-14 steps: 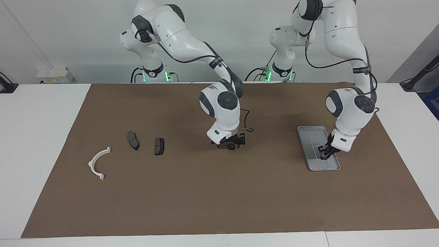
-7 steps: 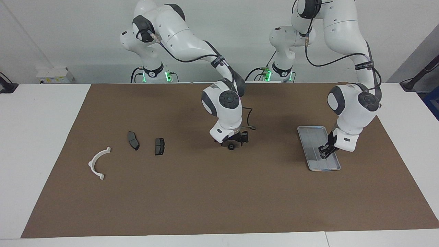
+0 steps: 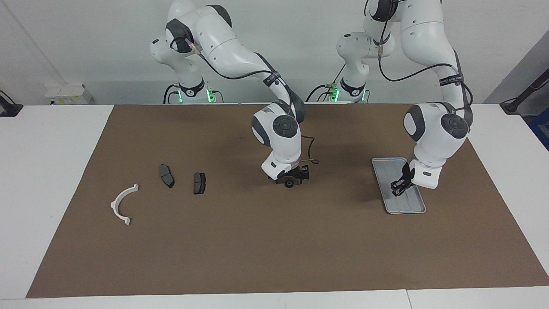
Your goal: Place bearing gear from tray to pile
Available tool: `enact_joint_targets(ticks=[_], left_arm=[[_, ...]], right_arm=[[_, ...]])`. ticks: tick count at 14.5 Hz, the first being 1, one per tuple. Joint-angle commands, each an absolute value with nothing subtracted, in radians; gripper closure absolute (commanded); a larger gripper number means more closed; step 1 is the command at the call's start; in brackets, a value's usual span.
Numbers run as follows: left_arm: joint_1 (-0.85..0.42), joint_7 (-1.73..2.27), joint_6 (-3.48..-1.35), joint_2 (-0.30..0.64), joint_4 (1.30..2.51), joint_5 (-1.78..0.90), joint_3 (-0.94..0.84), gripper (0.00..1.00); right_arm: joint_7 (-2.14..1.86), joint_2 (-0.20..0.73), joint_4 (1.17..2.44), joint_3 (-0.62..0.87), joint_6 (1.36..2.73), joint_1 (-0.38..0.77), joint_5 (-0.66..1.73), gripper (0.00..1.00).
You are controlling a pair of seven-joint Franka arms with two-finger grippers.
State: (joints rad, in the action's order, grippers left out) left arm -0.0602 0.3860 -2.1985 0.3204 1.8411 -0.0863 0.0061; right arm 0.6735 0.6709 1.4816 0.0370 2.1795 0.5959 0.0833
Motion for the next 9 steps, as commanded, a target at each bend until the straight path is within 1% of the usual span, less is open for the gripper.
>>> enact_joint_targets(ticks=[1, 2, 3, 5, 9], left_arm=[[-0.080, 0.410, -2.140, 0.276, 1.836, -0.110, 0.011, 1.00], [-0.086, 0.408, -2.140, 0.273, 1.838, -0.110, 0.012, 1.00], [-0.086, 0.408, -2.143, 0.273, 1.838, -0.110, 0.011, 1.00], [-0.086, 0.410, -2.141, 0.273, 1.838, -0.110, 0.011, 1.00], [-0.087, 0.408, -2.140, 0.273, 1.836, -0.110, 0.011, 1.00]], right_arm=[[0.646, 0.652, 1.514, 0.043, 2.206, 0.588, 0.107, 0.52], [0.646, 0.652, 1.514, 0.043, 2.206, 0.588, 0.109, 0.68], [0.646, 0.652, 1.514, 0.043, 2.204, 0.588, 0.109, 0.81], [0.646, 0.652, 1.516, 0.043, 2.203, 0.588, 0.109, 1.00], [0.646, 0.652, 1.516, 0.043, 2.195, 0.586, 0.109, 1.00]])
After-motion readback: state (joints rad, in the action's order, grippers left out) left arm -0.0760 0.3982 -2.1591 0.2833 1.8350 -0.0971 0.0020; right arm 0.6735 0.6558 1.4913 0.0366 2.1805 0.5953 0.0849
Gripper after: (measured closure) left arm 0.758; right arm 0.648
